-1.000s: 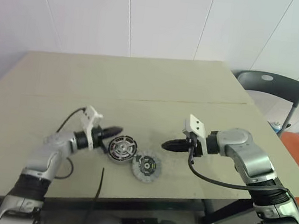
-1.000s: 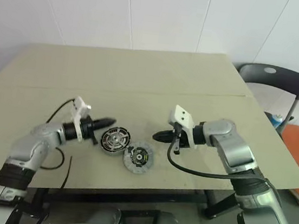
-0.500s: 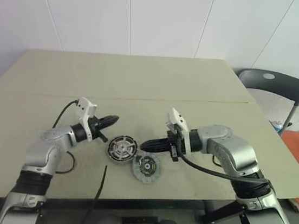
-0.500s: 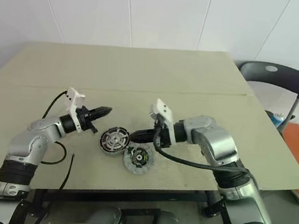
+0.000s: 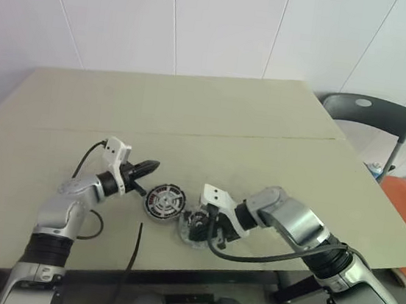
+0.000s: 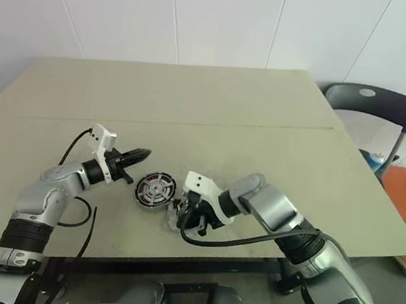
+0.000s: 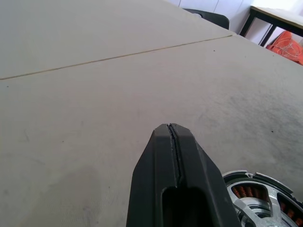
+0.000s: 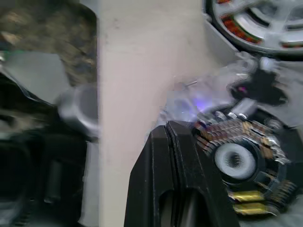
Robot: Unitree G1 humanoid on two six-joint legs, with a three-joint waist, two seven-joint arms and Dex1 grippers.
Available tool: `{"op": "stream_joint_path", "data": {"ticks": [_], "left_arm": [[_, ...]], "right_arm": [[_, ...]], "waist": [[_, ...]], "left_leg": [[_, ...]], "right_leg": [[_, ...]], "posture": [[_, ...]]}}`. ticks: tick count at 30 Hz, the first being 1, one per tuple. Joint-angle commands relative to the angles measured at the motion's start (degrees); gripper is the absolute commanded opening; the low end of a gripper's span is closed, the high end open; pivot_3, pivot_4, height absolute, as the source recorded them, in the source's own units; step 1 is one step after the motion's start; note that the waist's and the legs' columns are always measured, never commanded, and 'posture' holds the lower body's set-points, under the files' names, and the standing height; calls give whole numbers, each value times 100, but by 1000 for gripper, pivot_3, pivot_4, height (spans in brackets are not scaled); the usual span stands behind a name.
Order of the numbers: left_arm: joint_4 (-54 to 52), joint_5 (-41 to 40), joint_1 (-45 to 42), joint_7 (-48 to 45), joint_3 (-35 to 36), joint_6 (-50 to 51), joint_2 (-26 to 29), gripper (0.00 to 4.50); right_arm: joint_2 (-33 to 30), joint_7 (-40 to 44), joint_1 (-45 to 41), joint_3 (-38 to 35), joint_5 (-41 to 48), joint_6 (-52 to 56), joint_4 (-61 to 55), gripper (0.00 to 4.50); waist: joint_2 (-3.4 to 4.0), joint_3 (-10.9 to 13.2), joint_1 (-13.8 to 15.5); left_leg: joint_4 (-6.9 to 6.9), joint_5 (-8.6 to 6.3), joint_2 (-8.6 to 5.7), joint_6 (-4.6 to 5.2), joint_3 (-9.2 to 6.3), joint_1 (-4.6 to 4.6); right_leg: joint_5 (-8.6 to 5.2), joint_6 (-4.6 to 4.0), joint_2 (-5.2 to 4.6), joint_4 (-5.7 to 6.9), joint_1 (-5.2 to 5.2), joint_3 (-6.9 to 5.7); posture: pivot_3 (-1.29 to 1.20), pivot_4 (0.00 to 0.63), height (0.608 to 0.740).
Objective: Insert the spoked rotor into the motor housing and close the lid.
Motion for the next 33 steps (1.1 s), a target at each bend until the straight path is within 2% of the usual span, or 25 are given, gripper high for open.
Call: {"op": "stream_joint_path", "data": {"ticks": [1, 11, 13, 16, 24, 27, 33], "left_arm": [[-5, 29, -65, 21, 112, -155, -7, 30], [-173, -42, 57, -199, 115, -110, 101, 30], [-446, -110, 243, -411, 83, 3, 257, 30], [-893, -68, 737, -887, 45, 24, 784, 30], [-1668, -277, 1875, -1709, 723, 12, 2079, 30], [-1895, -425, 2146, -1893, 813, 190, 2316, 30], [-2230, -569, 2332, -1988, 634, 545, 2377, 30]], "right_arm": [[-19, 162, -222, -50, 91, -64, -170, 0], [-330, 313, -473, 770, -943, -1005, 105, 0], [-369, 290, -484, 832, -1139, -1171, 243, 0], [-413, 228, -456, 846, -1381, -1424, 408, 0], [-515, 190, -422, 813, -1812, -2108, 623, 0], [-506, 93, -460, 797, -2080, -2545, 832, 0], [-518, -101, -564, 754, -2653, -3291, 1183, 0]], "waist": [[0, 0, 3], [-1, -1, -2], [-2, -1, -22], [-1, -1, -40], [7, 4, -36], [12, 7, -37], [10, 5, -58]], "left_leg": [[0, 0, 0, 0, 0, 0], [3, 0, -1, 0, 1, 0], [2, 0, 0, 0, 2, 2], [-2, 0, 2, 0, 2, 5], [2, -1, 9, -9, 2, 48], [-7, -10, 10, -24, 3, 75], [-7, -11, 17, -24, 13, 90]], "right_leg": [[0, 0, 0, 0, 0, 0], [0, 1, 0, 0, 1, -4], [0, 0, 0, 1, 2, -4], [0, 0, 3, 2, 2, -4], [-24, -9, 3, 5, 37, -4], [-26, -9, -1, -4, 48, -6], [-26, -9, -4, -2, 55, -8]], "posture": [[0, 0, 740], [0, 0, 740], [0, 0, 740], [0, 0, 740], [0, 0, 740], [0, 0, 740], [0, 0, 740]]}}
